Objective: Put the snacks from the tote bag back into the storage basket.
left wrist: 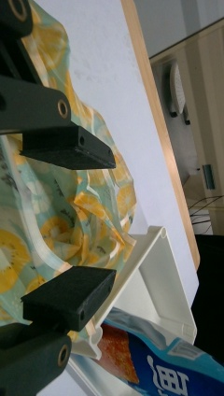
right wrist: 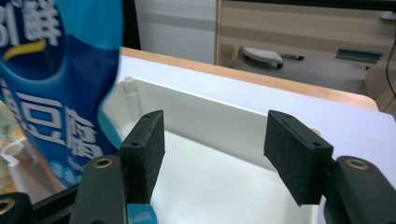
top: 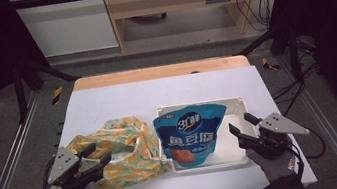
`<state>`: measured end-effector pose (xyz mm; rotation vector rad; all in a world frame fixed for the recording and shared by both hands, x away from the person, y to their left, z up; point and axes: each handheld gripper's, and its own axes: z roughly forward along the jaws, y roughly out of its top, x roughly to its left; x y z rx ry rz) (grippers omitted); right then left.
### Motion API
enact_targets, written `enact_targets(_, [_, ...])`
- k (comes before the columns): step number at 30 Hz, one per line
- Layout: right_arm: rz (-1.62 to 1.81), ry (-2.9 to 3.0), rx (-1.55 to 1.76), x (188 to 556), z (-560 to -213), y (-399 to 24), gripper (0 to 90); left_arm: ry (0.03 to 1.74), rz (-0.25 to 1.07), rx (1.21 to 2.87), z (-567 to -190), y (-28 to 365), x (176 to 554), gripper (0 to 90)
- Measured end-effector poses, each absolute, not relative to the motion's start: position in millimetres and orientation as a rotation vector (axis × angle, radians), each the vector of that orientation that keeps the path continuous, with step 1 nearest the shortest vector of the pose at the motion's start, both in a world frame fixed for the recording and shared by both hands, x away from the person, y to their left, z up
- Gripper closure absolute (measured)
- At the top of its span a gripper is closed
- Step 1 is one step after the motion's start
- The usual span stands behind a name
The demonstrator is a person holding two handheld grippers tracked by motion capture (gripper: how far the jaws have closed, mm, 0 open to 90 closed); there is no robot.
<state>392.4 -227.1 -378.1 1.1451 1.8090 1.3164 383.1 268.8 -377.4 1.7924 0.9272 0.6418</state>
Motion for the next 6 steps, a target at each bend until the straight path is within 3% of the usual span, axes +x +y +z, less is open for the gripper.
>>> enact_targets(6, [1.273, 1.8, 1.175, 395.8, -383.8, -231.9, 40.4, 0.964, 0.65, 1.793, -383.5, 280.4, 385.3, 41.1])
